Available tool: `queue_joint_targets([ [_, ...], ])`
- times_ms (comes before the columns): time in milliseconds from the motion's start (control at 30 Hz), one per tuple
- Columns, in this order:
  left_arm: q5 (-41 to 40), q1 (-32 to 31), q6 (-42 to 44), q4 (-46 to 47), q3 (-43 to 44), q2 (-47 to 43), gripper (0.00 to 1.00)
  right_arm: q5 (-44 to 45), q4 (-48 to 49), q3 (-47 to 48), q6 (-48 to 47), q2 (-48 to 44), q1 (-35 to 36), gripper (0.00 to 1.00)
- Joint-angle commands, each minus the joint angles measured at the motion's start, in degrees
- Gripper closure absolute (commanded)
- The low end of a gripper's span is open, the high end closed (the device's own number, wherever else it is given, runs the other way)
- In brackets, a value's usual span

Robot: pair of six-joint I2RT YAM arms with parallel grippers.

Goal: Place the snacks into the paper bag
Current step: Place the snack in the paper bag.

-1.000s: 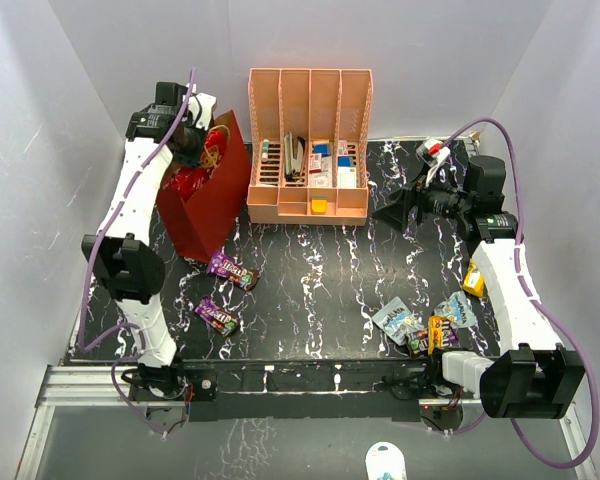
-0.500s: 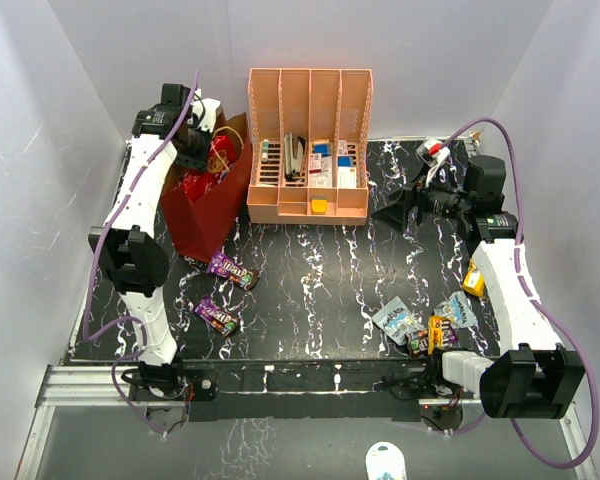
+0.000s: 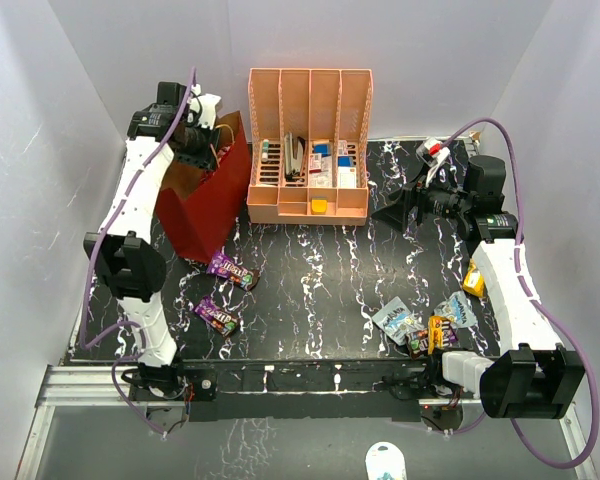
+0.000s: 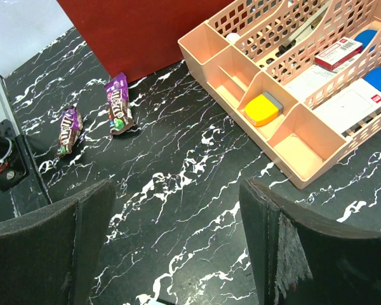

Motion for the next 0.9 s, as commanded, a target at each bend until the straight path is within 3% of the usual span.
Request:
queue_joint_targets([
  [0,1.90,0.16,-0.17,0.46,-1.21,-5.25,0.60,-0.22,3.36,-0.63,-0.16,-1.36,-0.31,0.18],
  [167,1.34,0.17,0.45,0.50,-0.77,-6.24,0.58,0.25,3.40,-0.63,-0.14,-1.36,-0.31,0.18],
  [367,-5.44,0.14,3.33,2.16,-1.23,-9.28,0.51,1.71,2.83,-0.32,-0.94,-1.27,-0.26,0.18],
  [667,-15.64,0.16,10.81,6.39,-7.25,-16.92,0.41,5.51,0.79,1.49,-2.57,0.05,-0.31,0.18],
  [867,-15.27,0.19,13.26,8.88,-12.39,-22.68,0.34,6.05,-0.07,2.27,-2.82,1.81,-0.18,0.18],
])
